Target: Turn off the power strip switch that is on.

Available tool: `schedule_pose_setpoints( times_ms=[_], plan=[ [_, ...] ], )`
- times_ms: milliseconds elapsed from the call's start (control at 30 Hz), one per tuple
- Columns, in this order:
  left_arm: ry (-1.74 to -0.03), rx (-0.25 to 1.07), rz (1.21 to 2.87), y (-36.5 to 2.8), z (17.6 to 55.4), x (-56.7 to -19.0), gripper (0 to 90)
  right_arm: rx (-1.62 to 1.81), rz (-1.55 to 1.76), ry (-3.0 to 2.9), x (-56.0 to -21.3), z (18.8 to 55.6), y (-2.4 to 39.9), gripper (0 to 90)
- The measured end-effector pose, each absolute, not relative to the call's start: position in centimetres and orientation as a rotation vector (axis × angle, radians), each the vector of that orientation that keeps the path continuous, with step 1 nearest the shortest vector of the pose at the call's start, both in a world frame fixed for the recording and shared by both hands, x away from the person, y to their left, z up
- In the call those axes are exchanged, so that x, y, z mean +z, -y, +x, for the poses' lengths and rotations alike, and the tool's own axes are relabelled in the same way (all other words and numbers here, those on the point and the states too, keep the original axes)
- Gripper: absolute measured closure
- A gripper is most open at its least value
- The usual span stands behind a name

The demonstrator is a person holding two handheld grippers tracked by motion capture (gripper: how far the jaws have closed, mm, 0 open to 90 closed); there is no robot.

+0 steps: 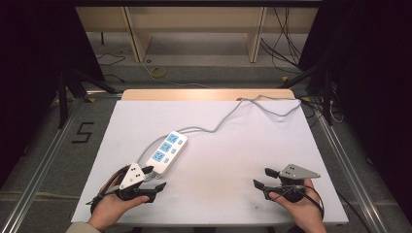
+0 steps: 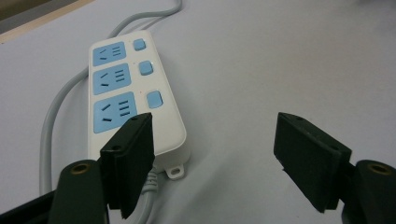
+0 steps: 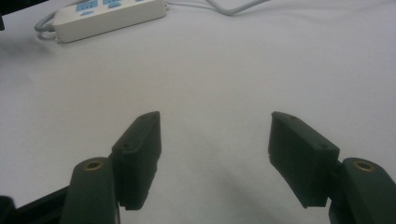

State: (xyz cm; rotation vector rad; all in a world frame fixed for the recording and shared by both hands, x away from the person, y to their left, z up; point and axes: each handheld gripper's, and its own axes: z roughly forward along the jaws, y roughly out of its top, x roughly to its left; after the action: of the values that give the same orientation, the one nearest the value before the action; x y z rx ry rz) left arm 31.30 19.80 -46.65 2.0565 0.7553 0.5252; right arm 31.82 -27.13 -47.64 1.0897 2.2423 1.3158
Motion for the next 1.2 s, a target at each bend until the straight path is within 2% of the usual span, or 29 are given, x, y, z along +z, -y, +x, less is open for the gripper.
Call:
schedule_pose_setpoints(
  times_ms=[267, 400, 533, 667, 1200],
  plan=[
    [-0.774, 0.548, 2.044, -19.9, 31.2, -46.5, 32.6, 1.313, 1.093, -2.247, -47.7, 31.8, 27.1, 35.5],
    [-0.783, 0.569, 2.028, -20.0, 31.2, -46.1, 47.2, 1.31, 1.092, -2.251, -47.7, 31.9, 27.0, 35.6],
    [-0.786, 0.61, 1.996, -20.1, 31.3, -45.6, 72.1, 1.306, 1.085, -2.256, -47.7, 31.9, 26.9, 35.6],
    [-0.796, 0.627, 2.002, -20.1, 31.4, -45.4, 88.6, 1.307, 1.083, -2.26, -47.7, 31.9, 26.8, 35.5],
    [-0.932, 0.599, 1.988, -19.5, 33.1, -44.0, 89.4, 1.284, 1.071, -2.277, -47.8, 31.9, 26.4, 35.4]
  ],
)
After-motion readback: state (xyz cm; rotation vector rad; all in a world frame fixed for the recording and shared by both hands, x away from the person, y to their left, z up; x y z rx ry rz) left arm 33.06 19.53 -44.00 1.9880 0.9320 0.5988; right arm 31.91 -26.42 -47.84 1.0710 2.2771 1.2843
